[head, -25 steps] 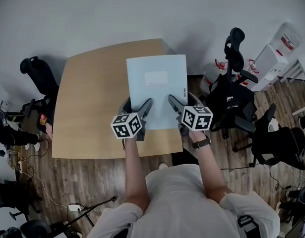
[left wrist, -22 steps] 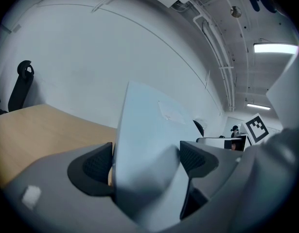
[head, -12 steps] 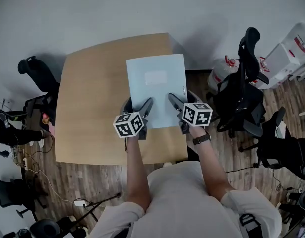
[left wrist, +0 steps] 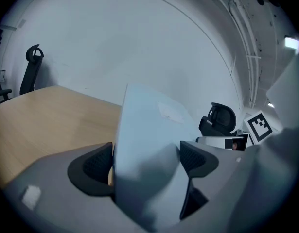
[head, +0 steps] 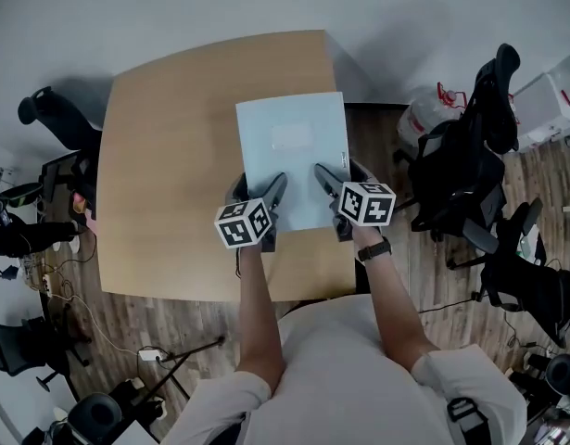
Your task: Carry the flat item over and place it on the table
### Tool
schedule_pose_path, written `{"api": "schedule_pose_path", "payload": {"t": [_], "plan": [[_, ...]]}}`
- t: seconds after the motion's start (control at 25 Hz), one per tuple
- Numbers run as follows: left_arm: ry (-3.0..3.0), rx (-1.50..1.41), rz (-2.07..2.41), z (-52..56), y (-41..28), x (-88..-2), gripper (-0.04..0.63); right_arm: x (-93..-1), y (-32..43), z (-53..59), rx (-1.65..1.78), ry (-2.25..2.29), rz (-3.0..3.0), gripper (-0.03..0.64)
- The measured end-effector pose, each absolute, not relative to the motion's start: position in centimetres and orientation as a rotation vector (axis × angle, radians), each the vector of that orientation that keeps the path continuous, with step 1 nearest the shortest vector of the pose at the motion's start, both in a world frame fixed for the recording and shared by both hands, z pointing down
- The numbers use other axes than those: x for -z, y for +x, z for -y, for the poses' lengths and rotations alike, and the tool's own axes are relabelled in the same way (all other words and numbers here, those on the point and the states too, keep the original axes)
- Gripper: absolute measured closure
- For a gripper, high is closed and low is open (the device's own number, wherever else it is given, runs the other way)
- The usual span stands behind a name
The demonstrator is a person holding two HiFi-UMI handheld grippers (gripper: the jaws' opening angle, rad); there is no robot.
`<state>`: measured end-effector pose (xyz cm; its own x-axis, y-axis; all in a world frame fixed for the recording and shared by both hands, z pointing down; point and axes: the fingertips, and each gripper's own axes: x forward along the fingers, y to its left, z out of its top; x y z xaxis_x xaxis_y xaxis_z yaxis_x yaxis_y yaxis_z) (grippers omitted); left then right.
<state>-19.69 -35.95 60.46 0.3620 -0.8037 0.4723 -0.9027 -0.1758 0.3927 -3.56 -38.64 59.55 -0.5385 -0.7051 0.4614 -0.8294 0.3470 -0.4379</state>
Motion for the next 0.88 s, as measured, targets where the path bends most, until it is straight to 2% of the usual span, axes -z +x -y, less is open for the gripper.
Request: {"api": "schedule_pose_path", "payload": {"t": [0.88], "plan": [[1.819, -0.358, 1.378, 38.8, -20.3, -72.1, 0.156, -71.2, -4.3, 41.7, -1.145, 1.34, 2.175, 0.273]]}}
